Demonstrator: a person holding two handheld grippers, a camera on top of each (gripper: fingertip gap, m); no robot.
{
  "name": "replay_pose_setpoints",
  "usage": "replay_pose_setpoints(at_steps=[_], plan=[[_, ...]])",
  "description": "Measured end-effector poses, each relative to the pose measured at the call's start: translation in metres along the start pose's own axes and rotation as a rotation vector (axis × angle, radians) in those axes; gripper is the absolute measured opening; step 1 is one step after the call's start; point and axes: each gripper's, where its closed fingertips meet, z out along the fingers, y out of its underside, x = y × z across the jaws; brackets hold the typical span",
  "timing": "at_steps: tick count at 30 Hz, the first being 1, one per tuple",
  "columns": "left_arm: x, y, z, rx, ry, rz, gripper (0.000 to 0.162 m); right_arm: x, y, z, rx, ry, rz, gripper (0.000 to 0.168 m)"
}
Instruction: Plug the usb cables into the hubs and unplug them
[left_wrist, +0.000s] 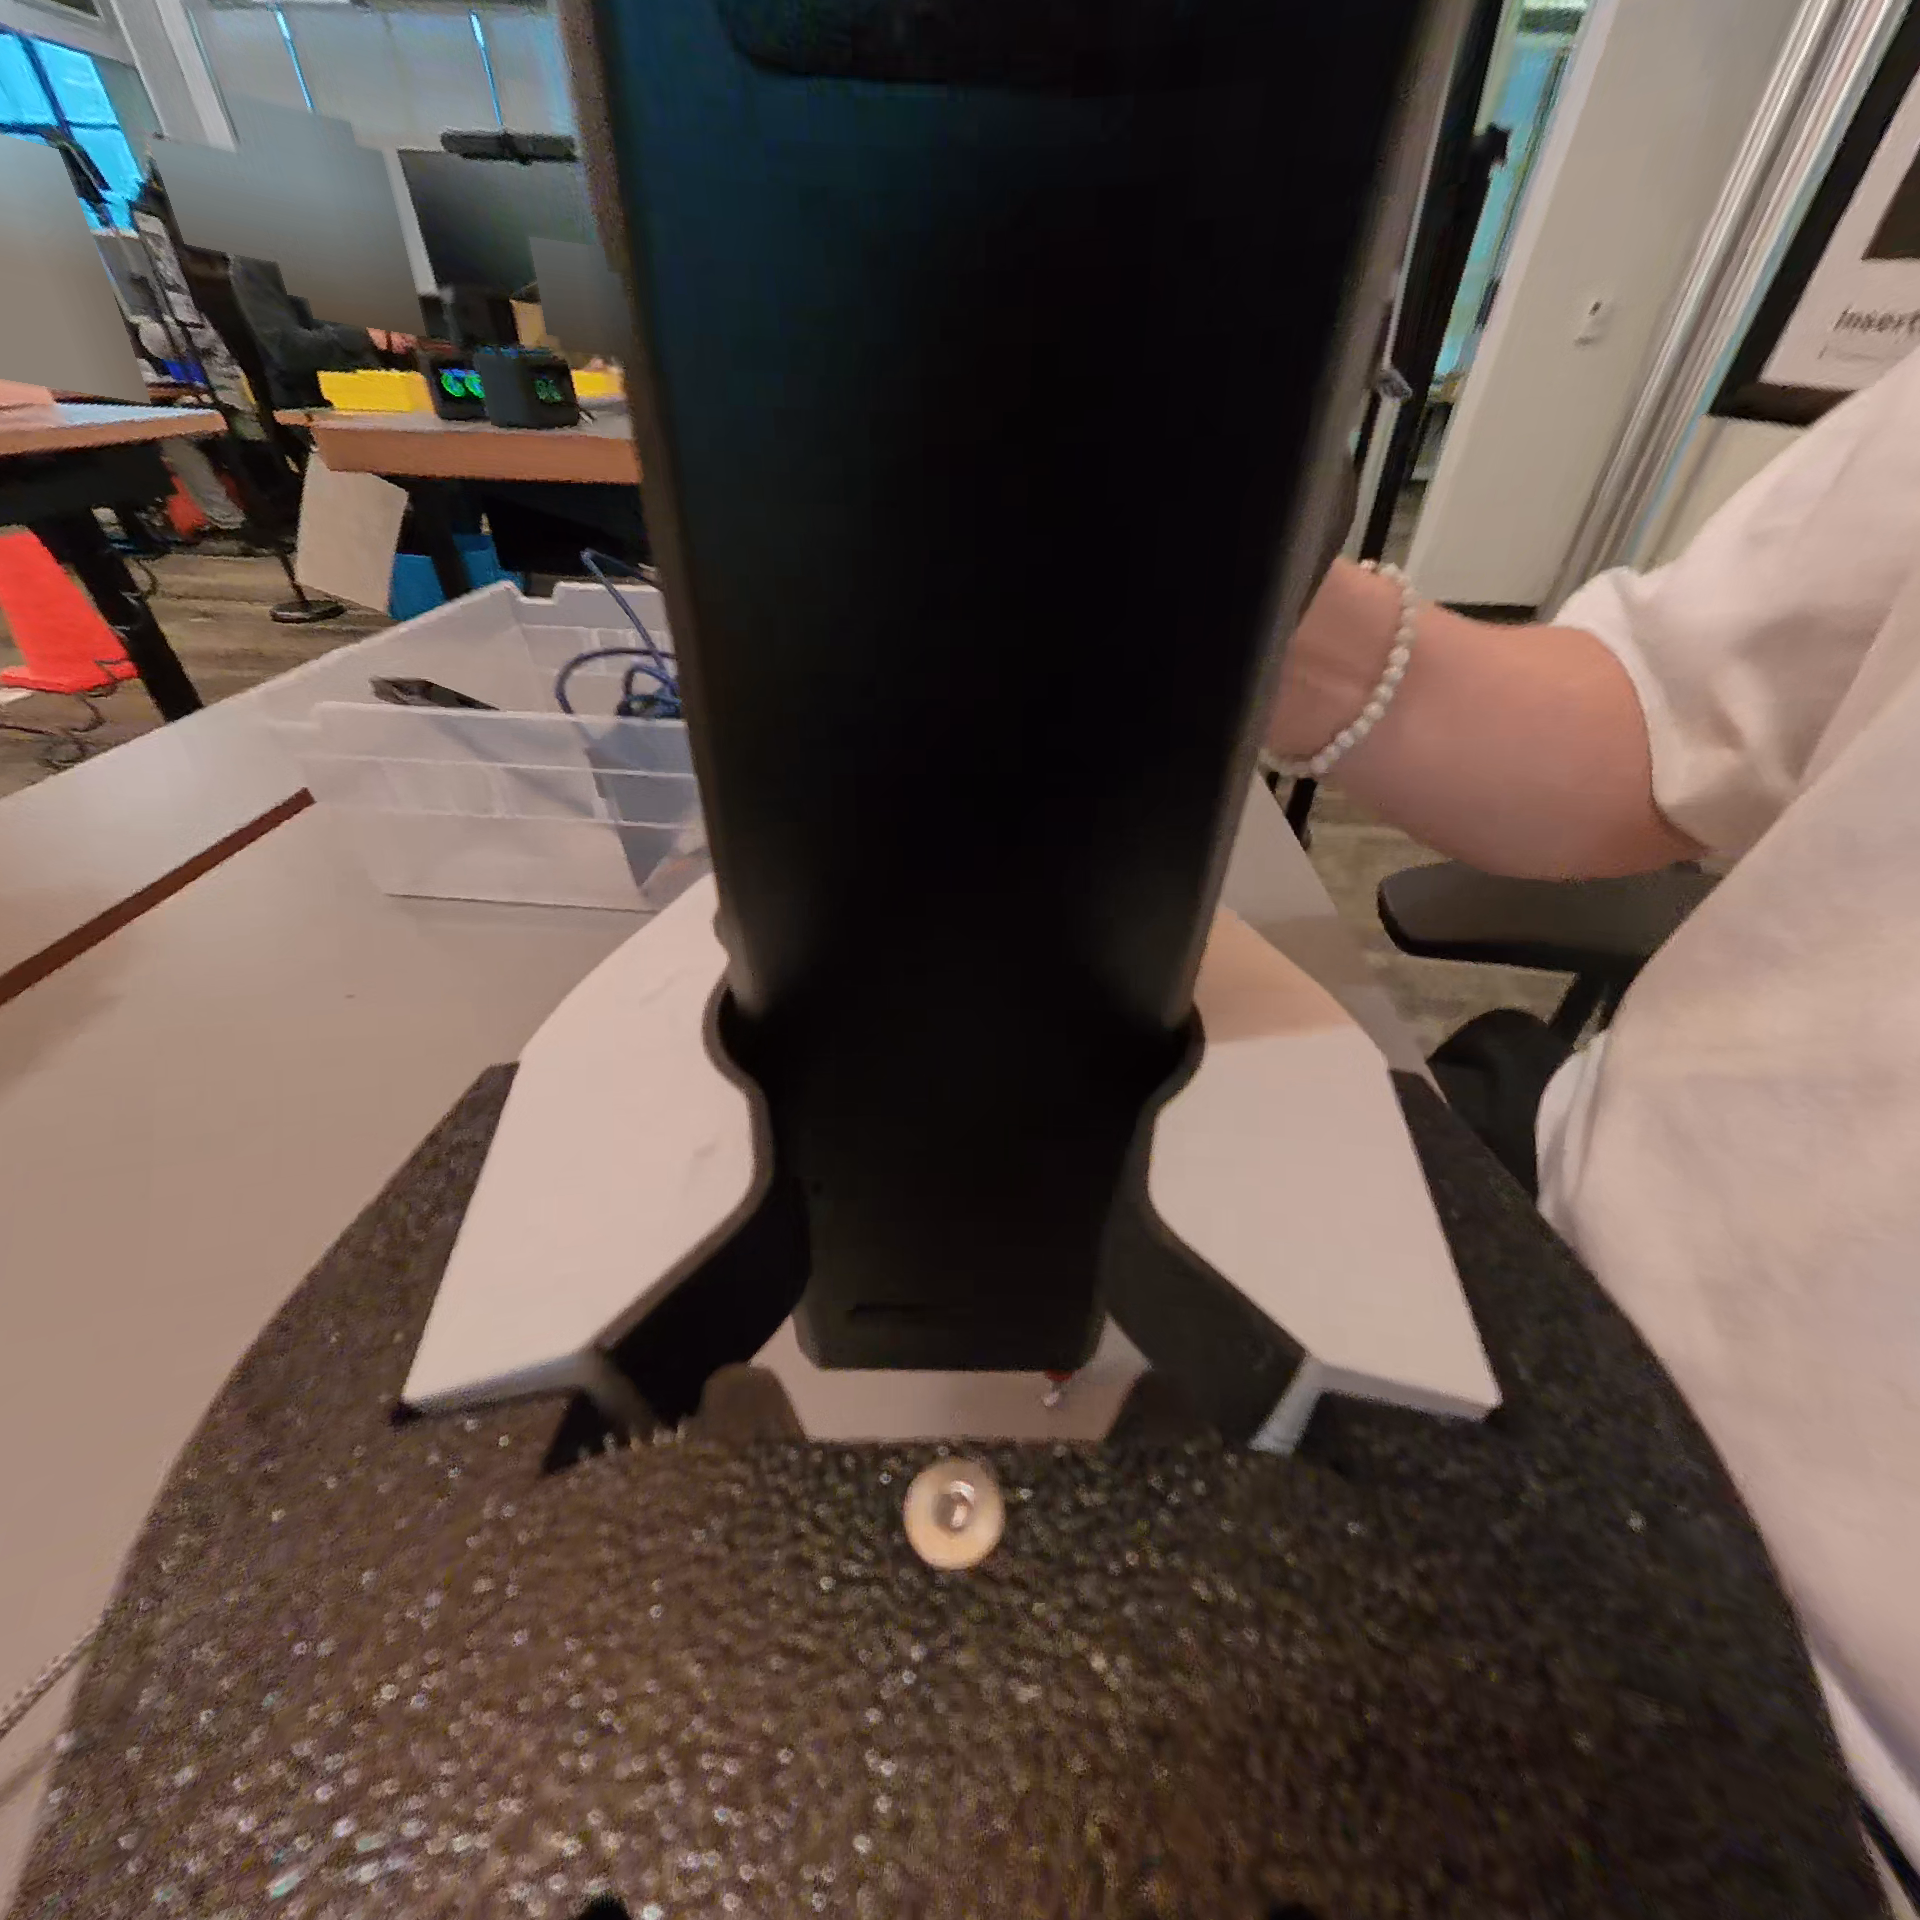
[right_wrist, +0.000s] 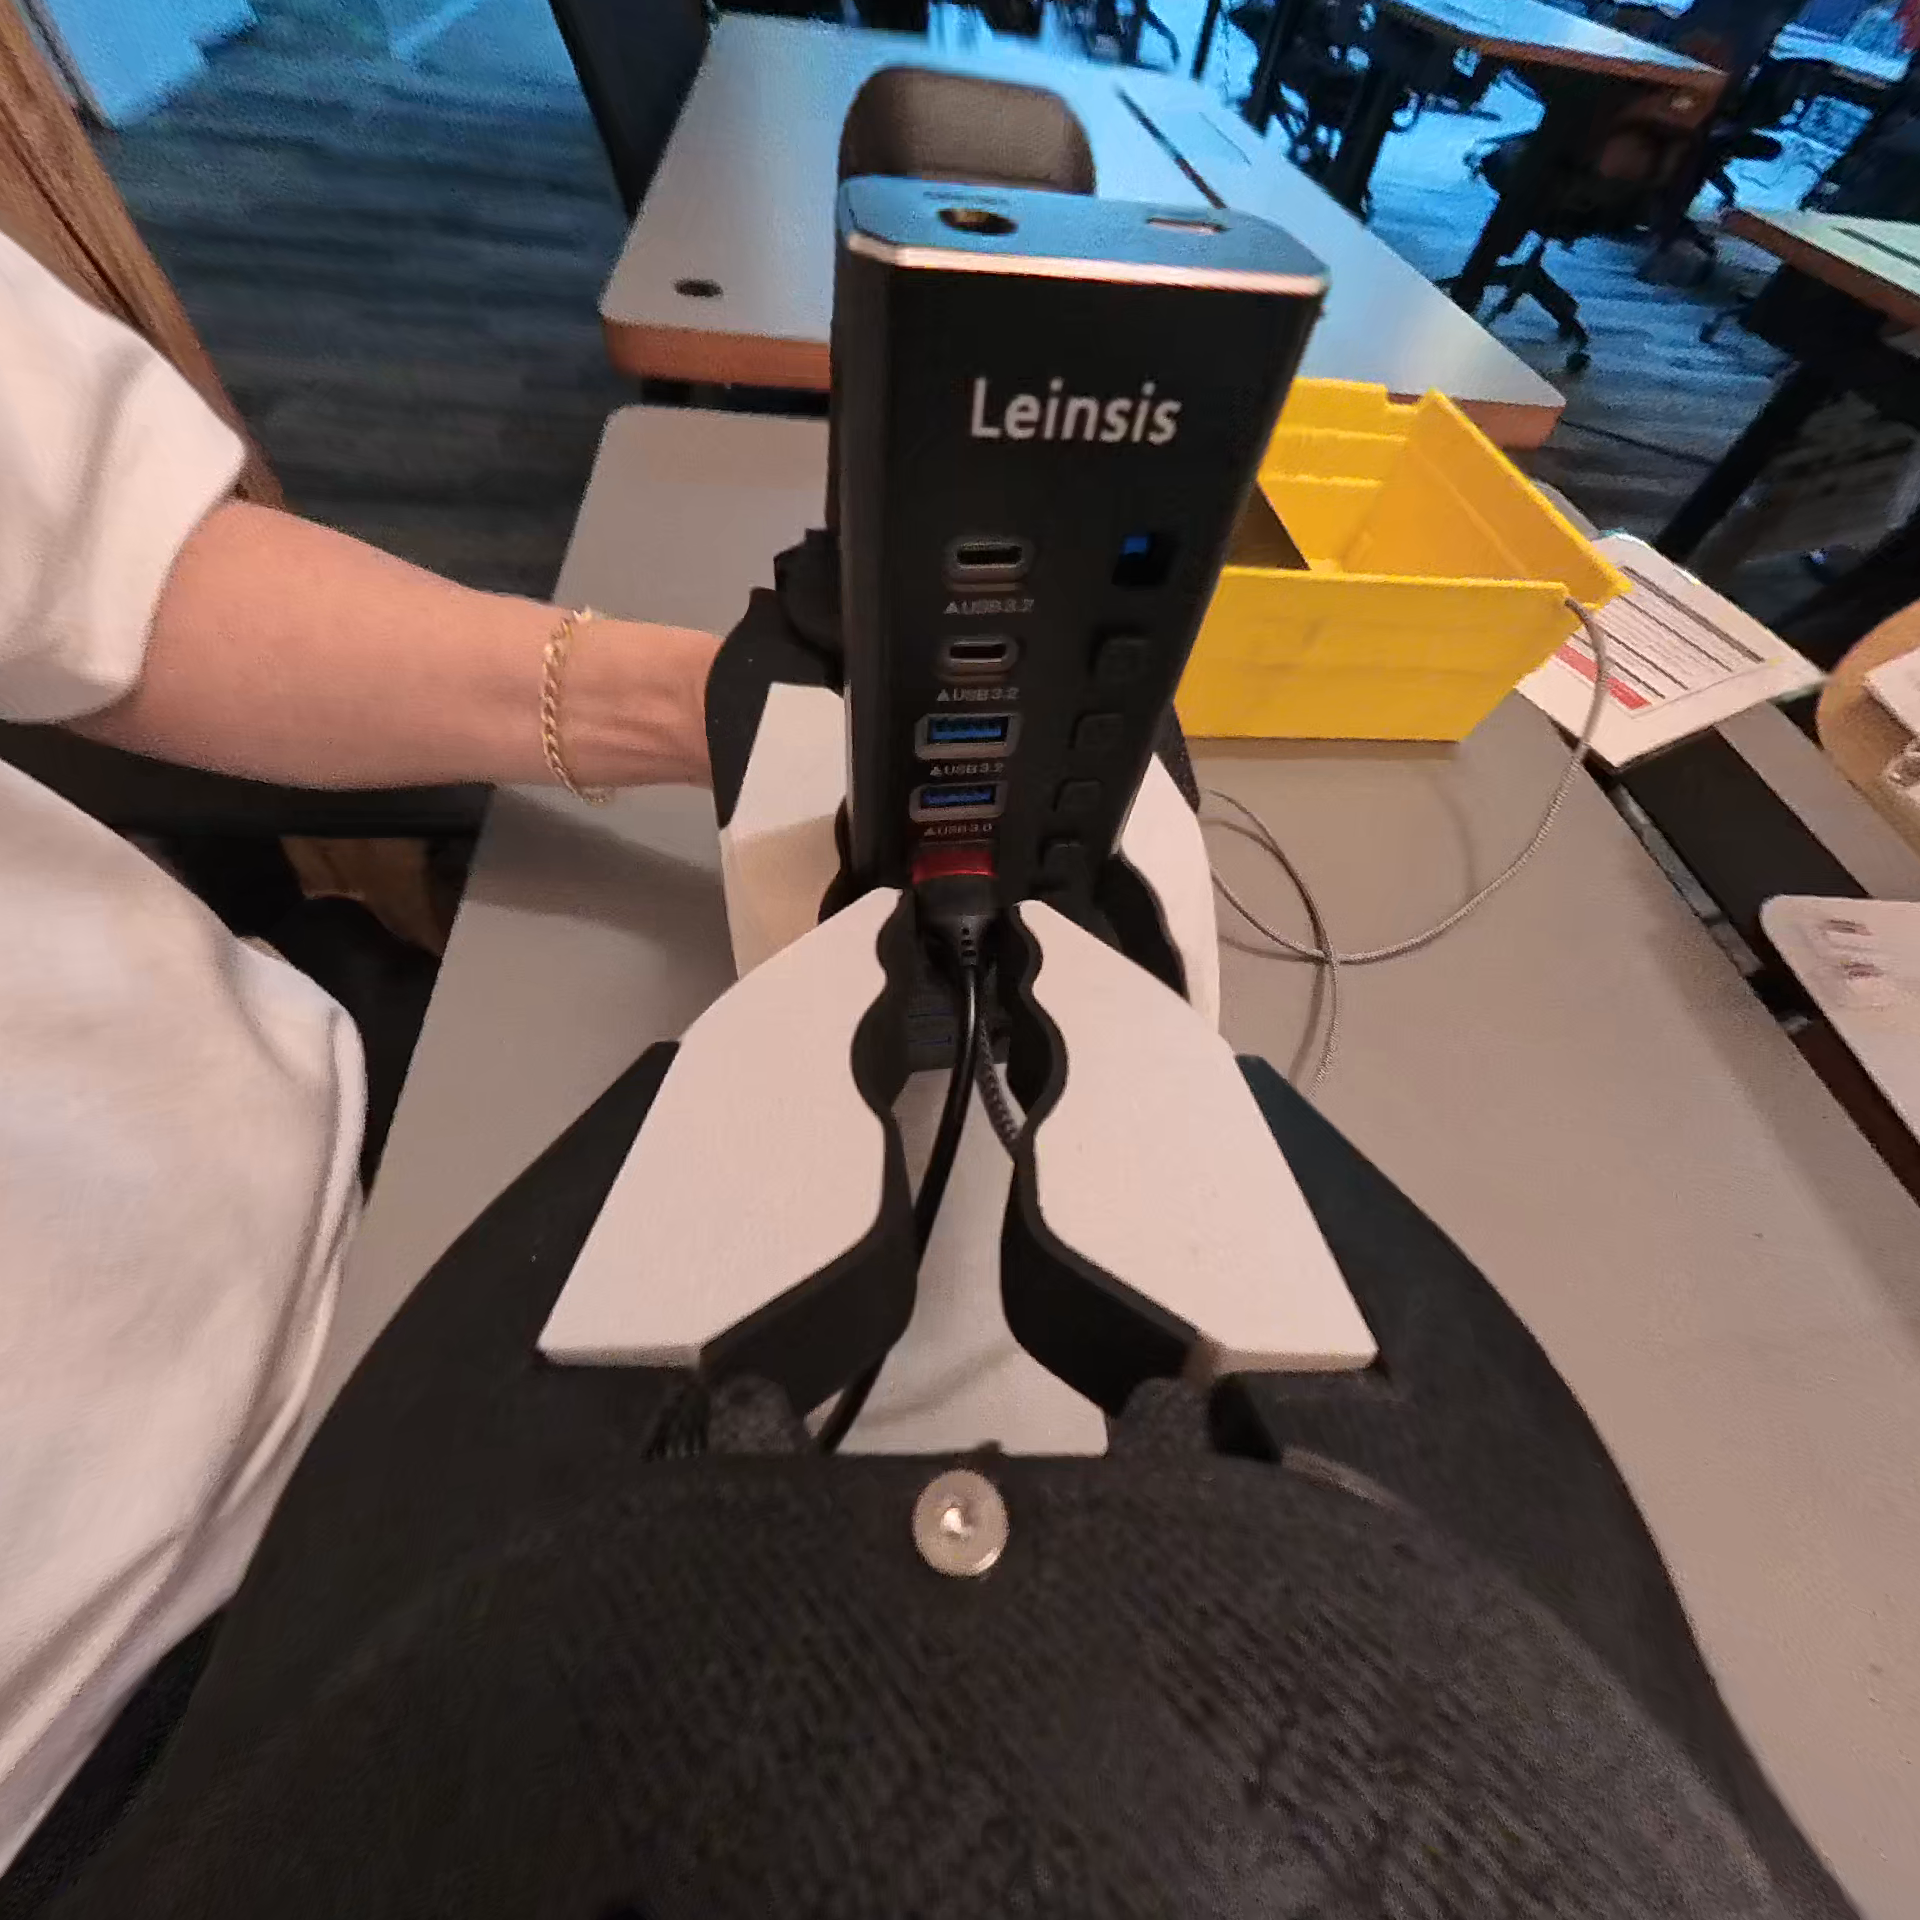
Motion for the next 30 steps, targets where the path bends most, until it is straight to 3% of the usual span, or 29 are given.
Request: replay_pose_setpoints(at_steps=[10,20,24,28,30], plan=[[-0.009,0.001,-0.005,0.010,-0.049,0.003,0.072,0.004,0.003,0.005,-0.039,-0.032,0.073,0.015],[-0.003,0.019,-0.007,-0.045,-0.016,-0.001,0.071,-0.003,0.026,0.009,-0.295,-0.061,-0.038,0.015],[-0.004,0.007,-0.006,0.019,-0.011,-0.012,0.072,0.000,0.014,0.005,-0.245,-0.137,0.057,0.015],[-0.003,0.018,-0.006,-0.061,-0.005,0.000,0.072,-0.003,0.027,0.006,-0.358,-0.151,0.012,0.015],[-0.004,0.011,-0.005,-0.036,-0.022,-0.023,0.072,0.000,0.018,0.003,-0.312,-0.181,0.045,0.015]])
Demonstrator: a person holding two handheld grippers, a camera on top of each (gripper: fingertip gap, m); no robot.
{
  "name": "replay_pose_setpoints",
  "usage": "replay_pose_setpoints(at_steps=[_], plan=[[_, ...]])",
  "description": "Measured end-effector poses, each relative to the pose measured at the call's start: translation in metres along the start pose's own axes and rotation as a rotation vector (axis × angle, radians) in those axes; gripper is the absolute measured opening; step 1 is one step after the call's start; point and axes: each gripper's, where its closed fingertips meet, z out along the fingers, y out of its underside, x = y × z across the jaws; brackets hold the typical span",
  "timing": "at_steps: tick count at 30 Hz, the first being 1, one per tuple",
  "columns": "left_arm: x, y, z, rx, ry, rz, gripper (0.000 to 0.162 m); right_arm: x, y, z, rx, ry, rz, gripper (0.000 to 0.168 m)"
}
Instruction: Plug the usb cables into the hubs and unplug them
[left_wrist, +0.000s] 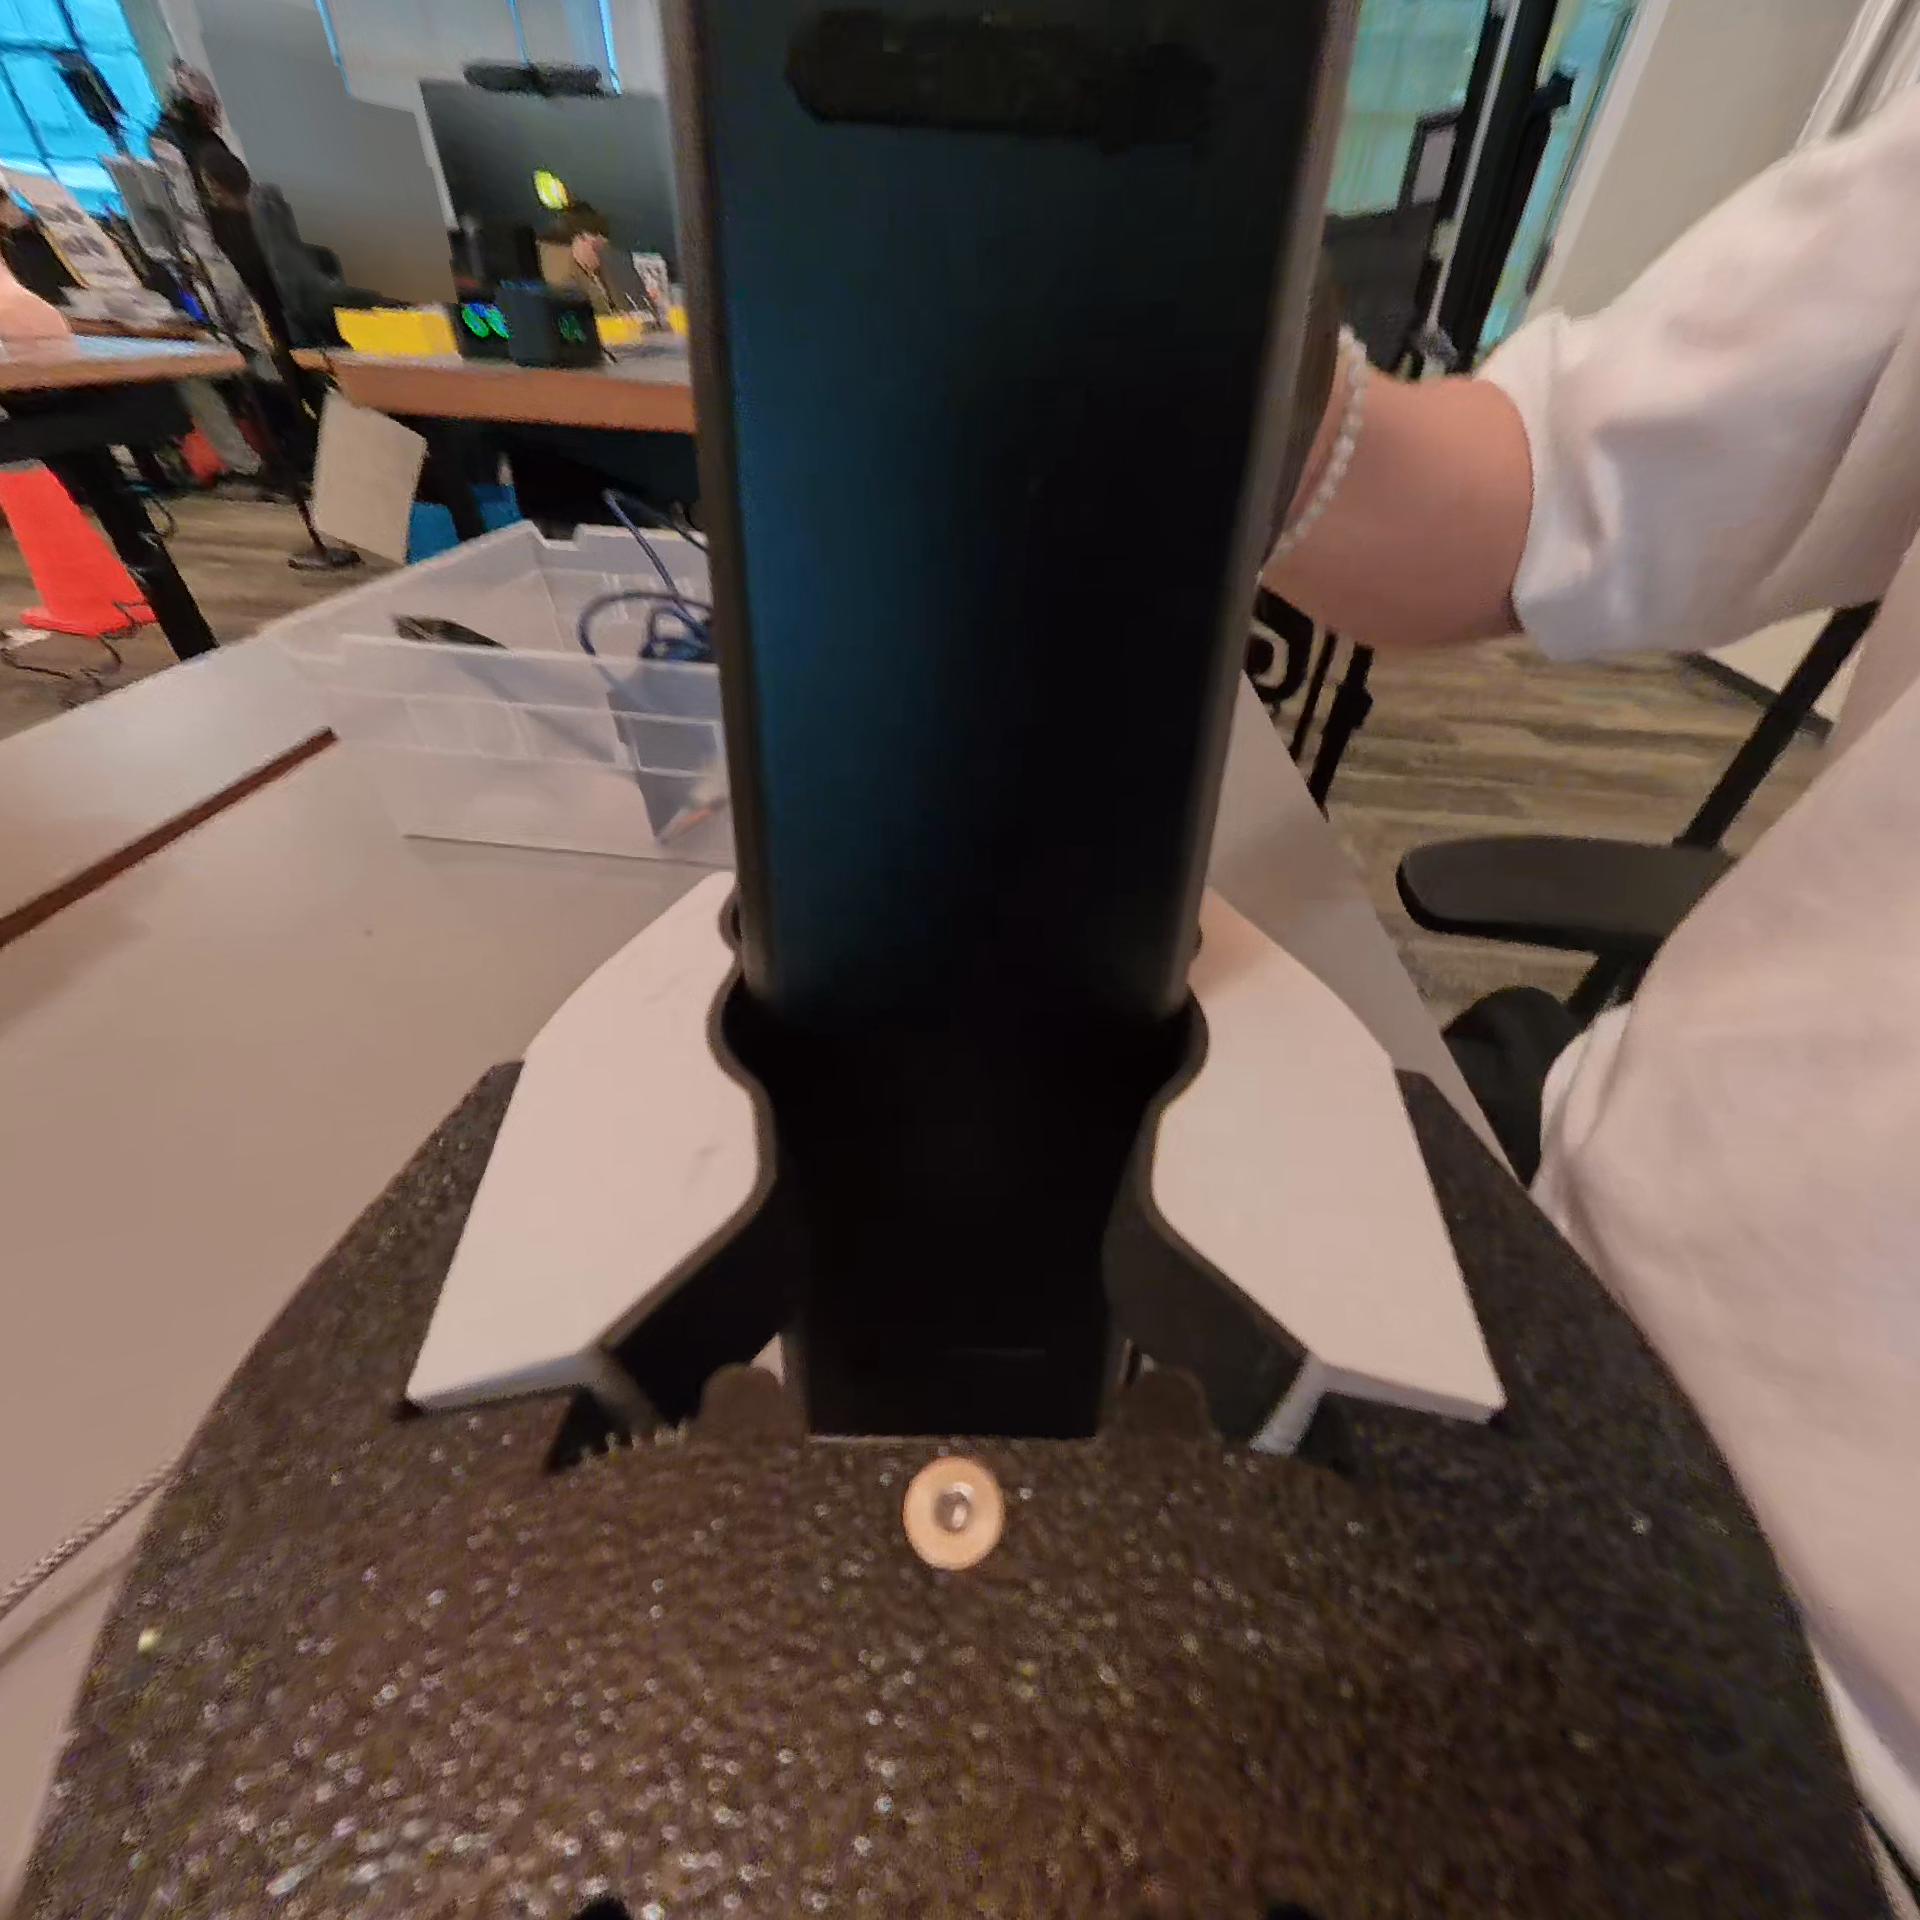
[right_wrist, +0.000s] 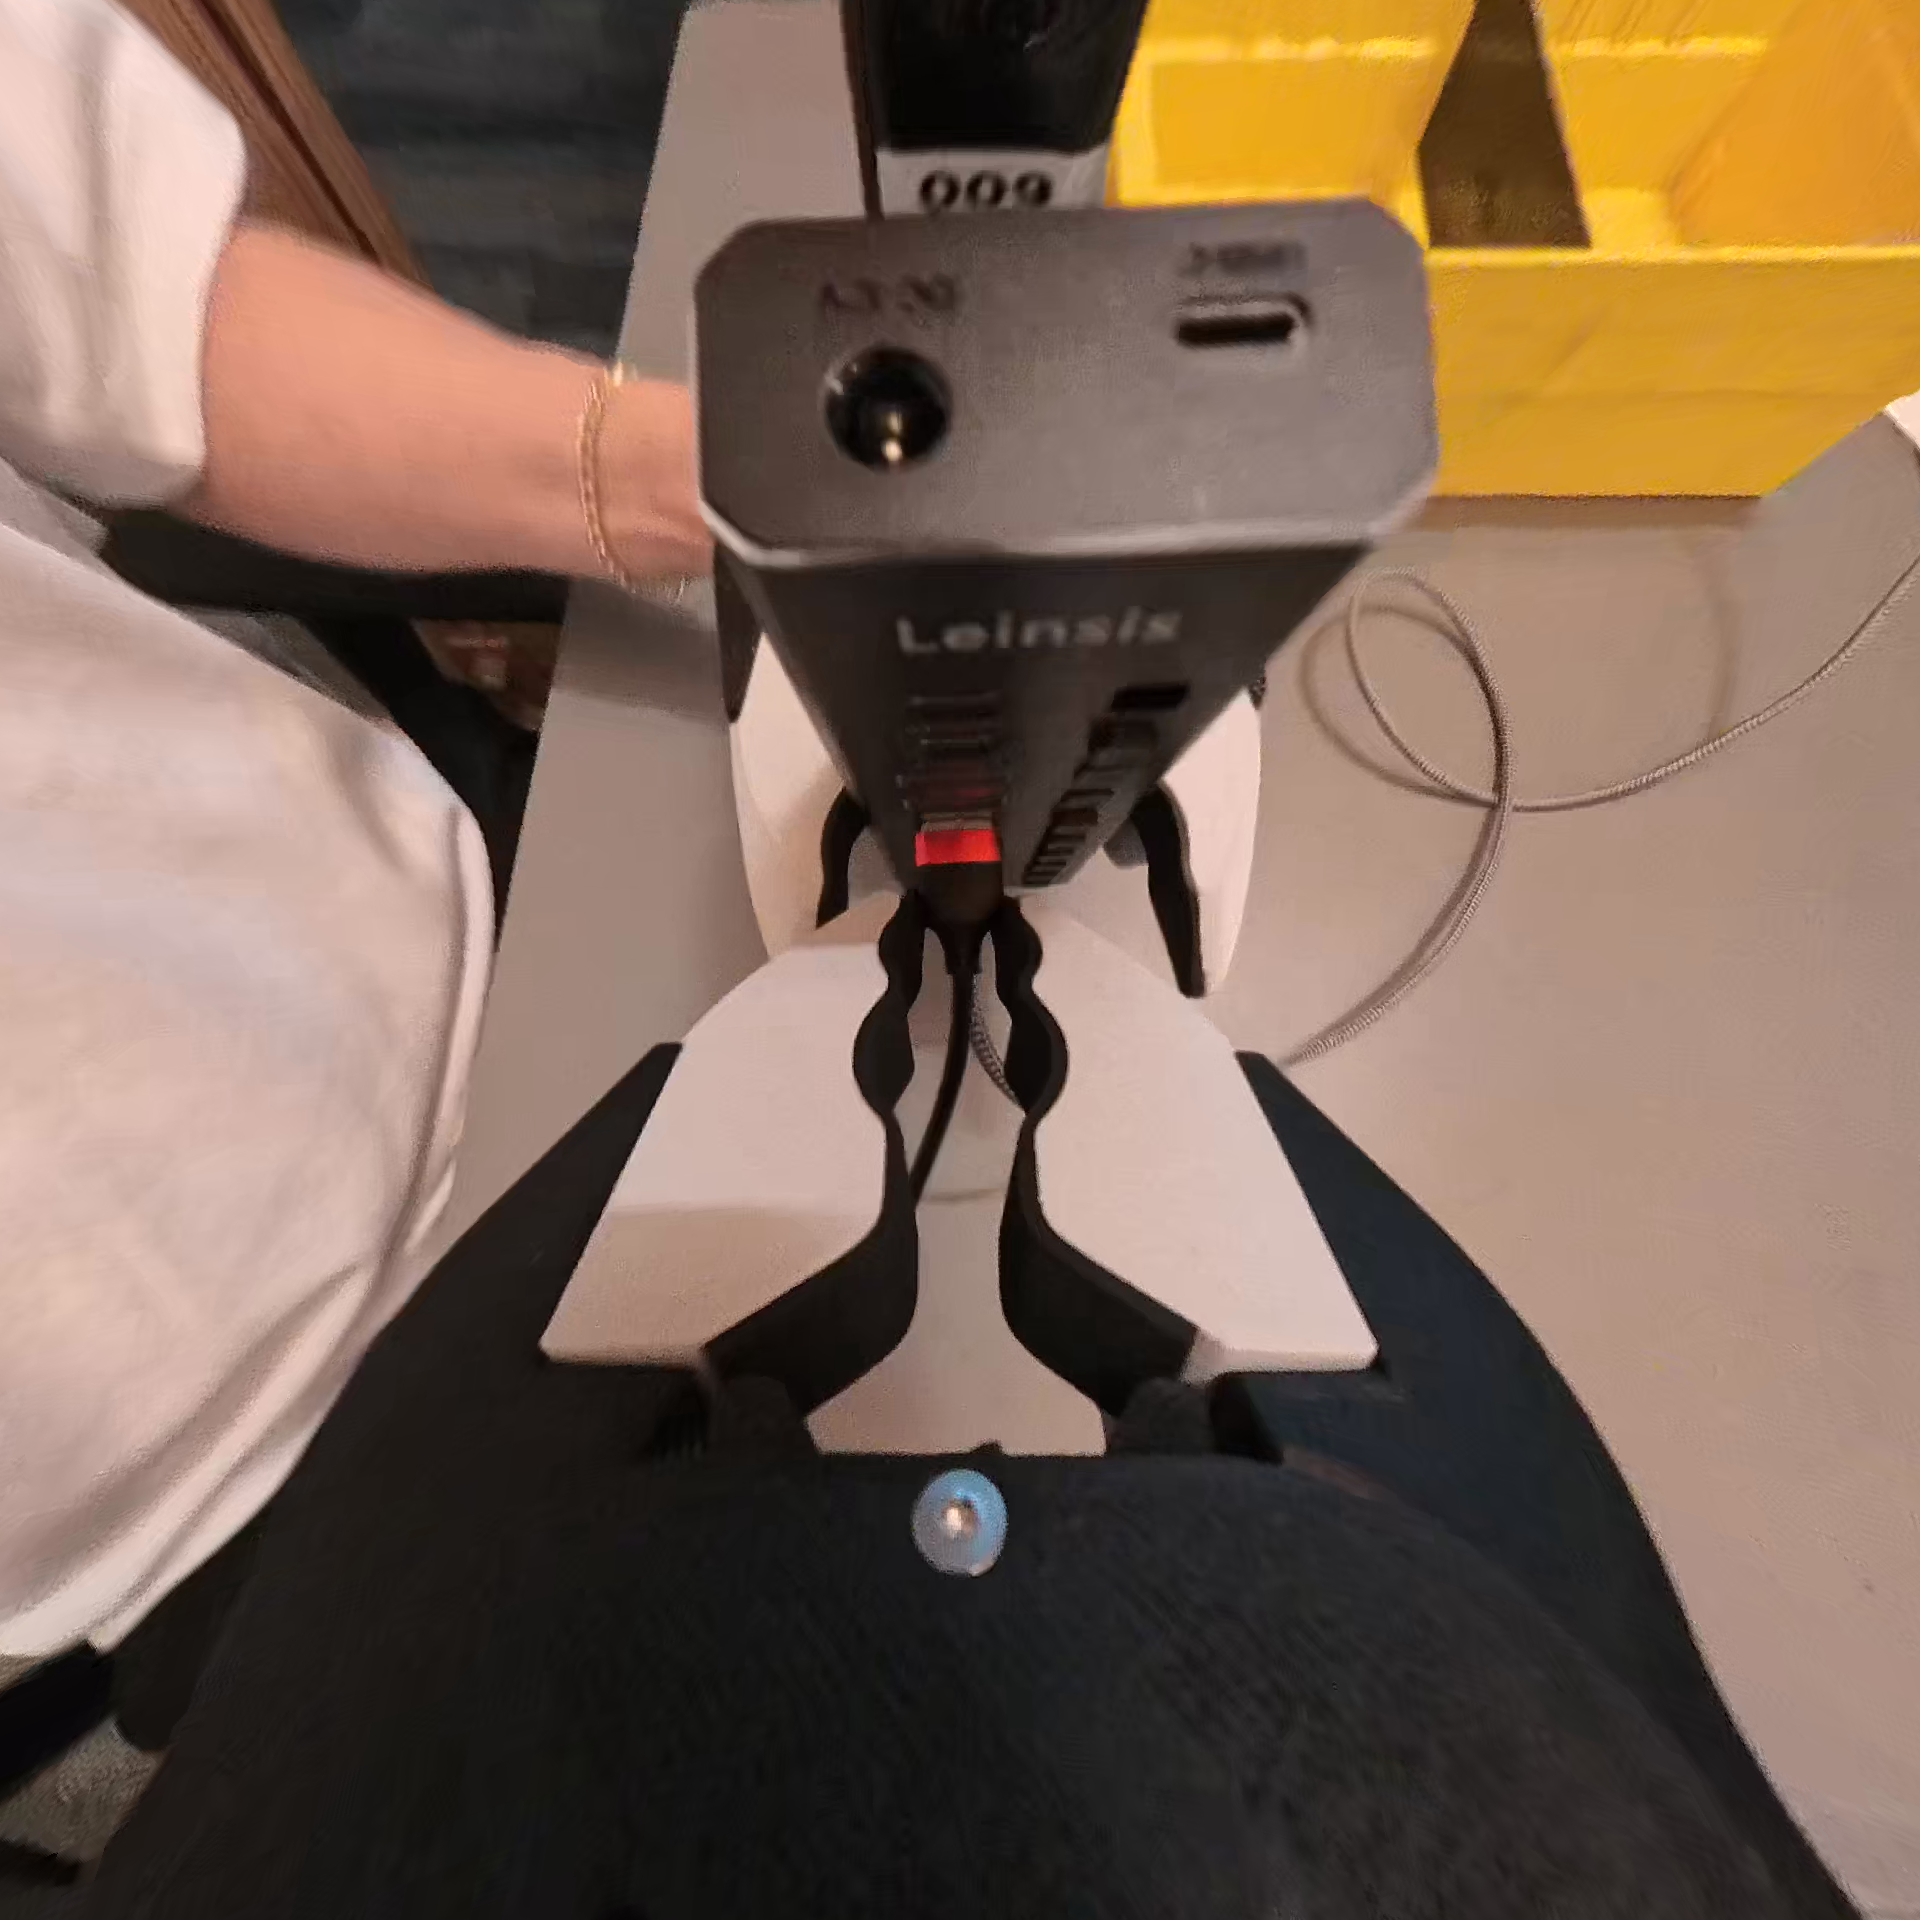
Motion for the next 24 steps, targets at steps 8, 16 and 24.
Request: replay_pose_setpoints(at_steps=[8,16,24], plan=[[-0.004,-0.007,-0.009,0.066,-0.027,-0.031,0.072,0.004,-0.008,0.003,-0.038,0.003,-0.060,0.015],[-0.009,-0.016,-0.015,0.120,-0.031,-0.050,0.072,0.009,-0.014,0.002,-0.098,0.024,-0.136,0.015],[-0.010,-0.018,-0.010,0.167,-0.016,-0.074,0.072,0.013,-0.013,-0.004,-0.137,0.046,-0.188,0.014]])
